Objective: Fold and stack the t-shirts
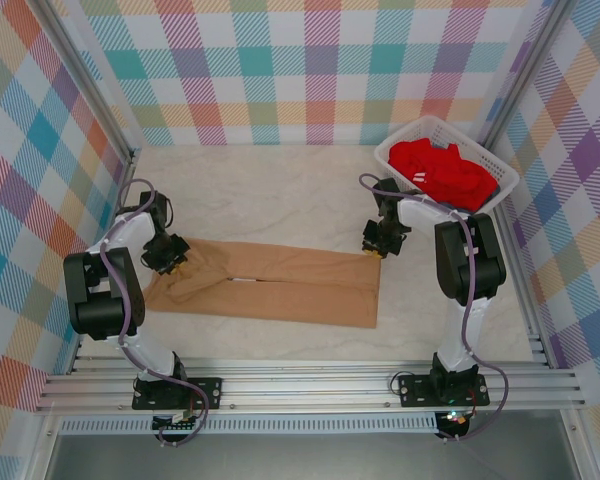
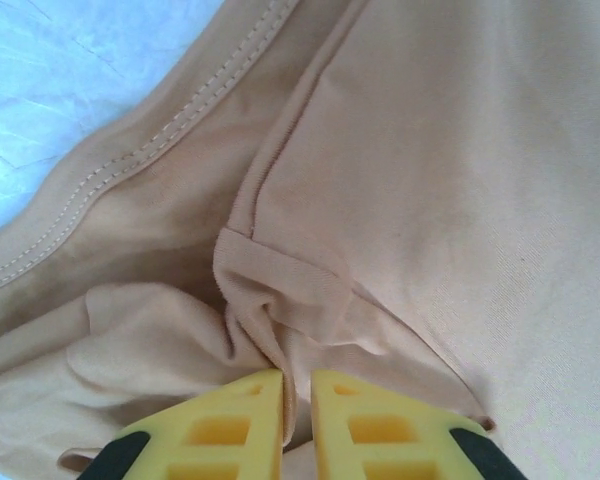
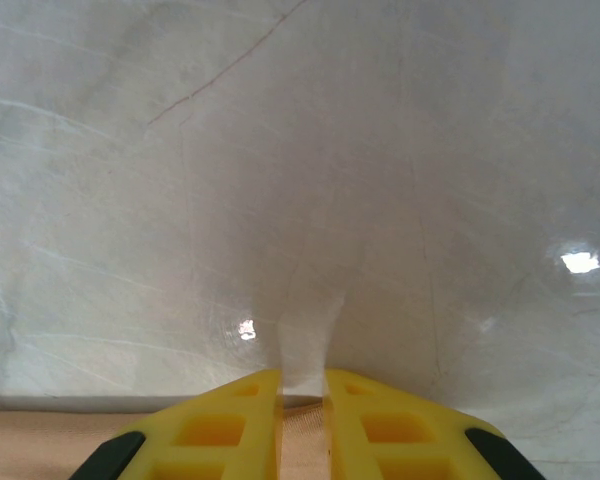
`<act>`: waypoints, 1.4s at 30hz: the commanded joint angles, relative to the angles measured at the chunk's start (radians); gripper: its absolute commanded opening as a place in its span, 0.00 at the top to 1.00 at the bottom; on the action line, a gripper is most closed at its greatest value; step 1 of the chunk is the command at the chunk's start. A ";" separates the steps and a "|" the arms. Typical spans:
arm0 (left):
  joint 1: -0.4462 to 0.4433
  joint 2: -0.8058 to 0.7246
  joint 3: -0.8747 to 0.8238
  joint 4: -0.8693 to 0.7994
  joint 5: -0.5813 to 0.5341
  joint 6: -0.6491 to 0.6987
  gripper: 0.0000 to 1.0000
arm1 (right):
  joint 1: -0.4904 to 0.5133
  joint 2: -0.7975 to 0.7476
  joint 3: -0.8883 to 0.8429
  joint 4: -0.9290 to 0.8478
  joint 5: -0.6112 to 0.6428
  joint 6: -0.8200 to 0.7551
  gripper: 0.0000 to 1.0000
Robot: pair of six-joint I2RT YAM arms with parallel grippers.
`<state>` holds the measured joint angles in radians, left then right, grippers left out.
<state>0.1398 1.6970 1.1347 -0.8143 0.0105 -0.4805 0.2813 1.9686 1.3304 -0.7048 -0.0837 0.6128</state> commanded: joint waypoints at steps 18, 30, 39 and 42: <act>-0.020 0.018 0.033 -0.072 -0.054 0.034 1.00 | -0.005 0.024 0.038 -0.032 -0.005 -0.001 0.82; -0.021 -0.010 0.124 -0.086 -0.067 0.044 1.00 | -0.004 0.035 0.047 -0.042 -0.004 -0.007 0.84; -0.021 0.011 0.180 -0.139 -0.111 0.050 1.00 | -0.004 0.047 0.058 -0.048 -0.008 -0.009 0.86; -0.020 0.023 0.165 -0.135 -0.147 0.066 1.00 | -0.004 0.046 0.060 -0.050 -0.008 -0.008 0.86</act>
<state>0.1265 1.7096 1.2900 -0.9028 -0.0792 -0.4431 0.2810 1.9968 1.3693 -0.7353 -0.0837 0.6125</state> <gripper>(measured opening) 0.049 0.141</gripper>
